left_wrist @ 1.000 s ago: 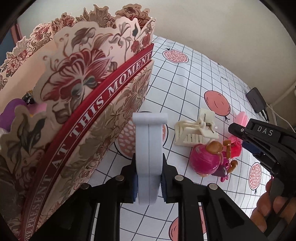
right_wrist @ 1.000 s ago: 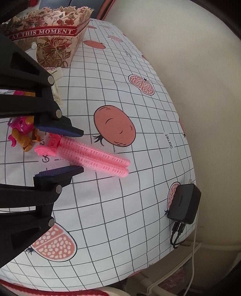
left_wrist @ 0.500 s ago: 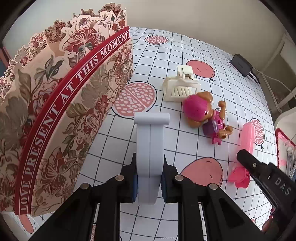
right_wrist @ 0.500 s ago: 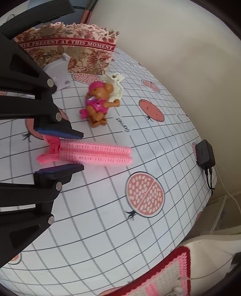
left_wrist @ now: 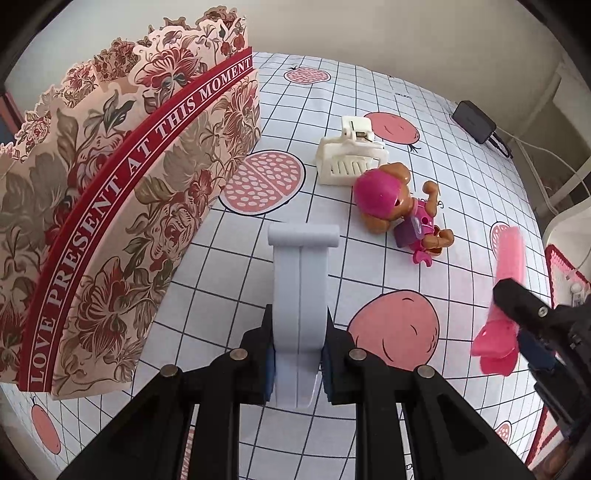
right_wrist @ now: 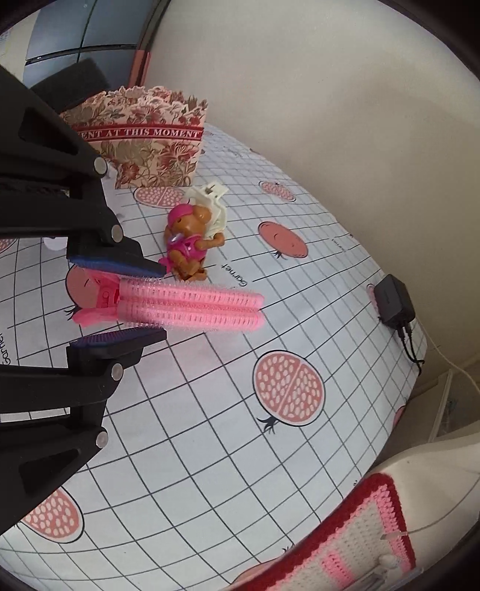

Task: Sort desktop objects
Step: 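Lift and carry the white piece and pink roller over the gift box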

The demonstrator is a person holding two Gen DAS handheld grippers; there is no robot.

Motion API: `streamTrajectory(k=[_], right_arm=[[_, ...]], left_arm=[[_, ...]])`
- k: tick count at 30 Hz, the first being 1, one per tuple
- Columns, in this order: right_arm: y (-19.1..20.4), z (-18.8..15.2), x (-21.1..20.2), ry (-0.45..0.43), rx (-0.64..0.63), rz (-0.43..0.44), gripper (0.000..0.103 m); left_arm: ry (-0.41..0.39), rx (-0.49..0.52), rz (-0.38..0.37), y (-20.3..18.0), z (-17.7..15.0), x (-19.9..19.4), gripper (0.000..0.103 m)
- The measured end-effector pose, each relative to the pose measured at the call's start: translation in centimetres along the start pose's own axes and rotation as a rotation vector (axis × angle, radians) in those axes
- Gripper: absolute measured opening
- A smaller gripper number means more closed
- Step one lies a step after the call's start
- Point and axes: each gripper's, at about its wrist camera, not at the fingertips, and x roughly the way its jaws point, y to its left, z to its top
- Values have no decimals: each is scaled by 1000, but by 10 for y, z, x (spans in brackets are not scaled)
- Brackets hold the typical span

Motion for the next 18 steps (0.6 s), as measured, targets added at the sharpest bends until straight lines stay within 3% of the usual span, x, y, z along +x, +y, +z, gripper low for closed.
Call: streamTrajectory(k=[7,14,18], right_arm=[[-9,6,-6,-1,78,40,29],[-8,5,-26,-11,80,89,29],[-5,11,-44,-34,56,98,29]], left_arm=[[19,8,-5,-14,-2,2,21],[64,-111,-75,-14,5,-9,21],[5,-188,-133,-18,19,-39,21]])
